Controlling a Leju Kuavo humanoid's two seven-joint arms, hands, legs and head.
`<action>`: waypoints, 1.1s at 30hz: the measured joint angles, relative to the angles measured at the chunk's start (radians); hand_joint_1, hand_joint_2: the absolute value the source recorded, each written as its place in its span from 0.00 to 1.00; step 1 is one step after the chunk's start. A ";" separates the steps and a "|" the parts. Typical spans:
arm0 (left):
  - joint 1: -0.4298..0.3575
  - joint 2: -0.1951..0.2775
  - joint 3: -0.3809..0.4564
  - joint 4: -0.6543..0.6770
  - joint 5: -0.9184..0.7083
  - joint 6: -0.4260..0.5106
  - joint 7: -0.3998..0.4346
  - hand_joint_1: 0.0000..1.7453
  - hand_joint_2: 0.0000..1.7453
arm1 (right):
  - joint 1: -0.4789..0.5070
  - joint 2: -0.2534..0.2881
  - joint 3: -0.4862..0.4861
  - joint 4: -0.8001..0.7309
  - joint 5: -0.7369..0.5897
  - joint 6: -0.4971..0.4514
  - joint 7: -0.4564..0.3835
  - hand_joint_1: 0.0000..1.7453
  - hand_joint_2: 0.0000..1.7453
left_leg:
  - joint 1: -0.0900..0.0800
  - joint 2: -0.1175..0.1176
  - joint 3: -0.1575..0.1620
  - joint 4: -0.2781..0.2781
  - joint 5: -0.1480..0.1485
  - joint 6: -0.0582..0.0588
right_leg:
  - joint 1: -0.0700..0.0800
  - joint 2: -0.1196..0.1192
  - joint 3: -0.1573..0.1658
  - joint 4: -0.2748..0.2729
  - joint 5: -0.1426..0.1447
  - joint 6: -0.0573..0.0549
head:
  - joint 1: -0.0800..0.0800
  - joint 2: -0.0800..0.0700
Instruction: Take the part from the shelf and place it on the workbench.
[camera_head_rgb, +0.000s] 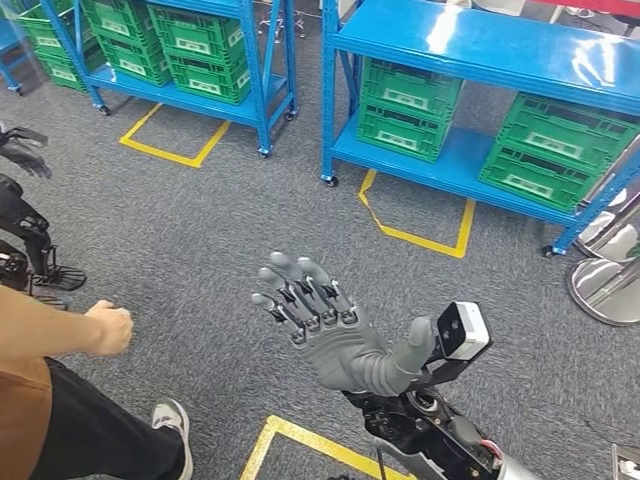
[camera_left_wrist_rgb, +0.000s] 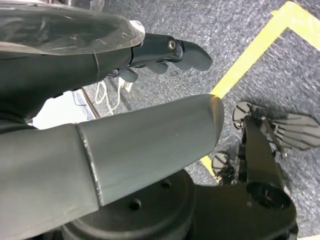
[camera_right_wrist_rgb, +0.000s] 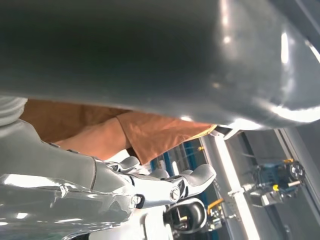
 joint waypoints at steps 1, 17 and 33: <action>0.000 -0.001 0.000 0.000 -0.001 0.000 -0.001 0.00 0.00 | 0.000 0.000 -0.001 0.000 0.000 0.001 0.000 0.00 0.00 | -0.001 0.005 0.003 0.001 -0.003 -0.003 | 0.000 -0.016 0.035 -0.071 0.031 -0.001 | 0.005 0.000; 0.001 -0.003 0.000 0.000 0.000 0.002 -0.002 0.00 0.00 | 0.003 -0.001 -0.010 -0.003 0.008 0.008 0.000 0.00 0.00 | -0.005 -0.075 -0.061 0.102 -0.011 -0.021 | 0.013 0.062 0.096 -0.203 0.072 -0.050 | -0.042 0.000; 0.000 -0.010 0.000 0.000 0.023 0.012 -0.008 0.00 0.00 | 0.024 -0.074 -0.099 0.012 0.050 -0.221 0.040 0.00 0.00 | -0.002 0.012 0.004 0.003 -0.005 -0.010 | -0.001 -0.044 0.074 -0.160 0.056 0.005 | 0.011 0.000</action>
